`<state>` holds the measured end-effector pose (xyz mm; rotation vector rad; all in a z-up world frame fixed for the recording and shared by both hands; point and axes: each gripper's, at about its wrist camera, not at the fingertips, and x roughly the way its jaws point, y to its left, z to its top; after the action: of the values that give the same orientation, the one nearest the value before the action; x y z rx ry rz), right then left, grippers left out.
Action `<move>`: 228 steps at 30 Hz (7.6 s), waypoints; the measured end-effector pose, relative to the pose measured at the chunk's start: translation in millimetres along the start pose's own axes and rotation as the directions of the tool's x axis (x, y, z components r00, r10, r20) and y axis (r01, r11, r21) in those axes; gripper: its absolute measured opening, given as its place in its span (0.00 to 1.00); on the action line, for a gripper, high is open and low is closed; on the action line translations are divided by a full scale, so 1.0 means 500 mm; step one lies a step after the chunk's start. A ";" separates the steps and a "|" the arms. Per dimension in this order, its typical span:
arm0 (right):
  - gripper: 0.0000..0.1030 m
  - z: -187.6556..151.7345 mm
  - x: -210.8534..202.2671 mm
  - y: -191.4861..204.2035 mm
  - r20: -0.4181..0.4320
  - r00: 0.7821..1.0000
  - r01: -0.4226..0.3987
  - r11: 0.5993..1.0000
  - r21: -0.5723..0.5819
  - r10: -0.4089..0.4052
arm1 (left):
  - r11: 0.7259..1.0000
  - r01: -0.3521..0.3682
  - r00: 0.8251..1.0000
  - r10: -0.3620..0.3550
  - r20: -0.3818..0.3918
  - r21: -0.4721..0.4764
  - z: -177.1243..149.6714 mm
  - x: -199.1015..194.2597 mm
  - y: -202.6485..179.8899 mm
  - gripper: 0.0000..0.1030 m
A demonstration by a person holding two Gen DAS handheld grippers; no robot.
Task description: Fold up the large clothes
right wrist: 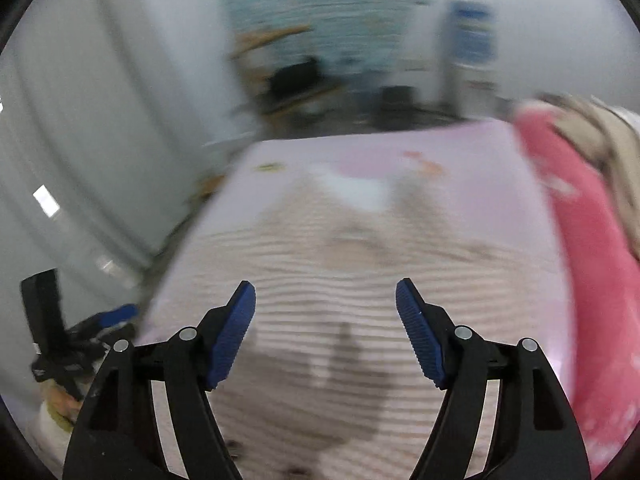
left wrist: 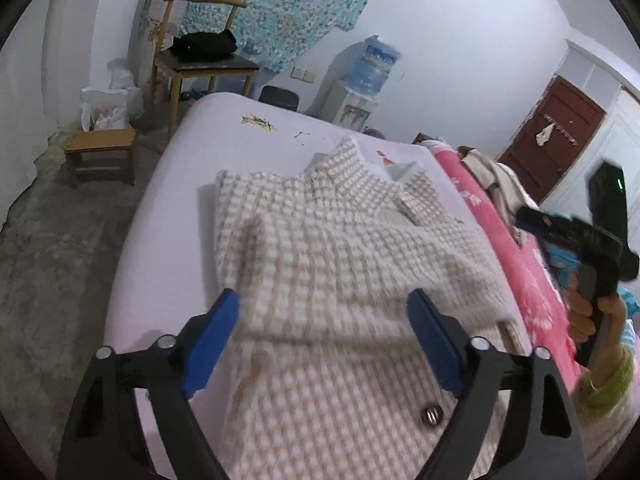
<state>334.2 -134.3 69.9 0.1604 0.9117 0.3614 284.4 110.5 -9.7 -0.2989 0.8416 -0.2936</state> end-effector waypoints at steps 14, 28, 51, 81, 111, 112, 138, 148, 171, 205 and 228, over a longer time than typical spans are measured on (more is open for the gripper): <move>0.46 -0.054 0.081 -0.232 -0.158 0.979 0.155 0.969 0.192 -0.126 | 0.977 -0.209 0.970 0.212 -0.119 0.037 0.095 0.158 0.026 0.08; 0.31 -0.062 0.069 -0.261 -0.079 0.981 0.192 0.959 0.210 -0.179 | 0.950 -0.302 0.949 0.308 -0.073 0.085 0.079 0.187 0.049 0.08; 0.12 -0.054 0.090 -0.177 -0.059 0.970 0.233 0.970 -0.069 -0.237 | 0.970 -0.208 0.969 0.222 -0.109 0.124 0.041 0.174 0.007 0.11; 0.50 -0.124 0.135 0.128 -0.135 0.990 -0.006 0.946 -0.323 -0.040 | 0.964 -0.183 0.975 0.203 -0.087 0.193 0.004 0.113 -0.045 0.40; 0.78 -0.318 -0.131 0.028 -0.064 0.997 0.044 0.995 0.086 -0.038 | 0.963 -0.194 0.976 0.209 -0.065 0.190 -0.147 -0.070 -0.098 0.78; 0.81 -0.336 -0.141 0.035 -0.069 0.997 0.035 0.996 0.080 -0.029 | 0.962 -0.192 0.975 0.210 -0.074 0.195 -0.164 -0.079 -0.102 0.79; 0.92 -0.598 -0.136 0.087 -0.227 0.950 0.235 0.970 0.058 -0.216 | 0.924 -0.330 0.918 0.362 -0.163 0.190 -0.413 -0.100 -0.129 0.94; 0.92 -0.595 -0.133 0.065 -0.238 0.953 0.210 0.975 0.073 -0.187 | 0.923 -0.334 0.915 0.366 -0.168 0.193 -0.415 -0.099 -0.128 0.95; 0.93 -0.586 -0.143 0.023 -0.213 0.964 0.188 0.976 0.114 -0.161 | 0.924 -0.332 0.916 0.364 -0.169 0.189 -0.414 -0.094 -0.126 0.95; 0.93 -0.583 -0.135 0.055 -0.214 0.959 0.187 0.982 -0.015 -0.186 | 0.924 -0.333 0.915 0.365 -0.173 0.188 -0.417 -0.092 -0.129 0.95; 0.93 -0.645 -0.187 0.074 -0.167 0.971 0.173 0.985 -0.009 -0.173 | 0.978 -0.186 0.978 0.194 -0.080 0.090 -0.425 -0.250 -0.048 0.95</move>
<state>16.7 -140.0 -45.5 0.0551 1.0850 0.2120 40.0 104.3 -49.4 -0.1274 0.9362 -0.1632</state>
